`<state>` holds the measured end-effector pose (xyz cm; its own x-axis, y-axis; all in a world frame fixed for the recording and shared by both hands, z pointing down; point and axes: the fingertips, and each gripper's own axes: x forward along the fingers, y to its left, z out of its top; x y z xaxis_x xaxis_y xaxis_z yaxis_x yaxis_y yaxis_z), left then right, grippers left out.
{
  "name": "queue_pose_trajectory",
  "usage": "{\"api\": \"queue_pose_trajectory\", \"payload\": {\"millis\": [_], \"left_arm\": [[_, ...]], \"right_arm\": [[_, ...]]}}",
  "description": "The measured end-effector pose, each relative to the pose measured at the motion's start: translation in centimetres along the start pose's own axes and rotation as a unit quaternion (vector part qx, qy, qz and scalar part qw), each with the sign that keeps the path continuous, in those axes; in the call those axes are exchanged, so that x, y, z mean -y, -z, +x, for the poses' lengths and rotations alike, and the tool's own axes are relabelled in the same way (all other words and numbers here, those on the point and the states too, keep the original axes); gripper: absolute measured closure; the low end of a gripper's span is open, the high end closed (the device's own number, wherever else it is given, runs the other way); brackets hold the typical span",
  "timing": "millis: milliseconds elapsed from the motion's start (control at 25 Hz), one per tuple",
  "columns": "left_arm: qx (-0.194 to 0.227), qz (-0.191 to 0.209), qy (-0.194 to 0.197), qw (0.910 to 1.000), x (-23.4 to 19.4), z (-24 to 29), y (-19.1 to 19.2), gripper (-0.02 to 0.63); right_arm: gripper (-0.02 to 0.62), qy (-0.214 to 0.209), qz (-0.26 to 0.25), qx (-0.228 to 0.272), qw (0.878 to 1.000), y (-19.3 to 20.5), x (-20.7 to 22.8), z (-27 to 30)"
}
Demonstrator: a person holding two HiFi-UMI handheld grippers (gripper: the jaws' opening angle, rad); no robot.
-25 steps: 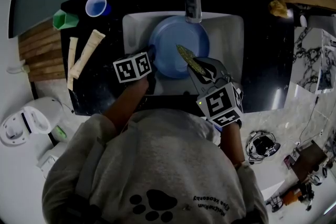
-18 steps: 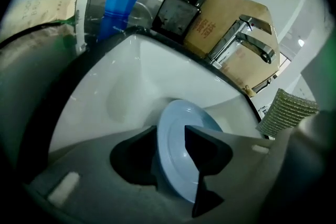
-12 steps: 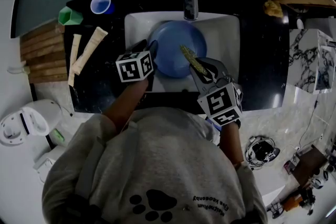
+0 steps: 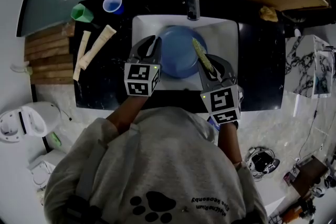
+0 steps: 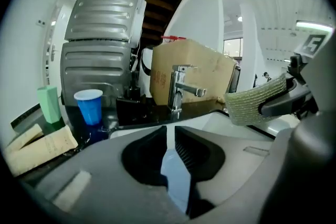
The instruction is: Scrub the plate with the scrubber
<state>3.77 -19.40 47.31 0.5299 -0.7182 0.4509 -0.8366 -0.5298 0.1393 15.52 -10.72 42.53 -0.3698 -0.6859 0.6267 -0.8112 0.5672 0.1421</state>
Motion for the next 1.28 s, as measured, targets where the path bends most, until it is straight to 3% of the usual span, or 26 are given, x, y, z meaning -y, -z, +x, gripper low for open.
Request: {"api": "queue_pose_trajectory", "payload": {"millis": [120, 360, 560, 920, 1120, 1280], "left_arm": [[0.033, 0.025, 0.007, 0.9991, 0.8, -1.4, -1.6, 0.596], [0.095, 0.090, 0.029, 0.9909, 2.3, -4.4, -4.9, 0.601], [0.150, 0.084, 0.042, 0.9843, 3.5, -7.5, -8.4, 0.601], [0.198, 0.081, 0.046, 0.9758, 4.1, -11.6, -12.2, 0.601], [0.214, 0.093, 0.041, 0.9716, 3.8, -13.4, -12.9, 0.601], [0.212, 0.095, 0.038, 0.9720, 3.1, -14.6, -12.0, 0.601]], "right_arm": [[0.528, 0.022, -0.011, 0.012, 1.000, -0.6, 0.2, -0.5], [0.528, 0.064, -0.047, 0.047, 0.996, -3.0, 0.2, -1.3], [0.528, 0.108, -0.062, 0.102, 0.987, -6.2, 0.0, -3.0], [0.528, 0.171, 0.011, 0.214, 0.962, -10.7, -0.2, -7.4], [0.528, 0.181, 0.070, 0.285, 0.939, -12.3, -1.0, -9.3], [0.529, 0.186, 0.101, 0.304, 0.929, -12.4, -2.6, -9.4]]}}
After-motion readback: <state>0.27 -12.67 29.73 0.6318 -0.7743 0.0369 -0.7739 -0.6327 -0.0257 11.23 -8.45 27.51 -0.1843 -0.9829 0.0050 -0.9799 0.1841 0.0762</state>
